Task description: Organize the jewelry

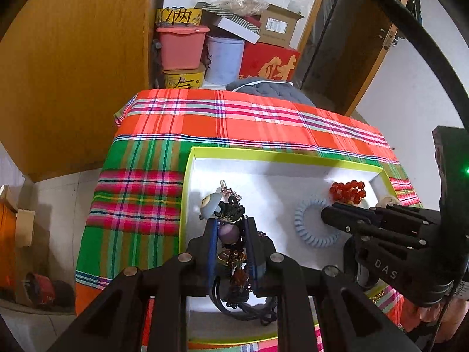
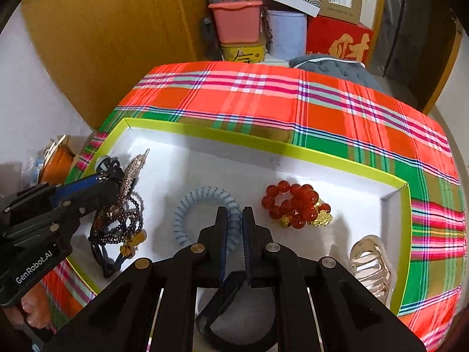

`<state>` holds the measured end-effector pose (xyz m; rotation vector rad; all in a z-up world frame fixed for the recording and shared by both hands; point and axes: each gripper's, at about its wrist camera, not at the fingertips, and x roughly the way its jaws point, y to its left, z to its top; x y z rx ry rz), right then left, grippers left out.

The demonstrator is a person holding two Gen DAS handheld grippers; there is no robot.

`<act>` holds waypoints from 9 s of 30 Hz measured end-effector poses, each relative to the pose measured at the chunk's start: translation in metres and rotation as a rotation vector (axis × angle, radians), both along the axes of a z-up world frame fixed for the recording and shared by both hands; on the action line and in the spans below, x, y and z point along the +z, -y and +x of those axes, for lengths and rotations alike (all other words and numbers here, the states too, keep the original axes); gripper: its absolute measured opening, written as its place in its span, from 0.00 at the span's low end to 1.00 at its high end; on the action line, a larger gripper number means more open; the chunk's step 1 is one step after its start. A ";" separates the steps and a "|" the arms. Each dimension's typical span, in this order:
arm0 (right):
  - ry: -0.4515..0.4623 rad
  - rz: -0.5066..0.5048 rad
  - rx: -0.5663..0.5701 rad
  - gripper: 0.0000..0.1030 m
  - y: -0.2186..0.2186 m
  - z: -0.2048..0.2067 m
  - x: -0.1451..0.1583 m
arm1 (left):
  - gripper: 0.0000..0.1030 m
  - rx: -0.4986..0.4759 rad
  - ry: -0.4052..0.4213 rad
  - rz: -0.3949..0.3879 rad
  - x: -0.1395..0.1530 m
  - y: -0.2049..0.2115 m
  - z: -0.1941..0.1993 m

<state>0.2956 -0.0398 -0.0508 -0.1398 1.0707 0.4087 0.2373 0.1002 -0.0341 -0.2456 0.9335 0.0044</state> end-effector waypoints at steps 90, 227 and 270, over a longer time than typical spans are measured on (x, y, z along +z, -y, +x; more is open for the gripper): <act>0.025 0.053 0.055 0.39 0.069 -0.111 -0.005 | 0.09 -0.017 -0.030 0.101 -0.012 0.075 -0.157; -0.037 0.159 0.133 0.21 0.001 -0.051 0.005 | 0.09 -0.082 0.083 0.014 0.016 -0.002 0.006; 0.097 0.146 0.037 0.32 0.078 -0.139 0.067 | 0.18 0.018 0.077 0.043 0.060 0.044 -0.130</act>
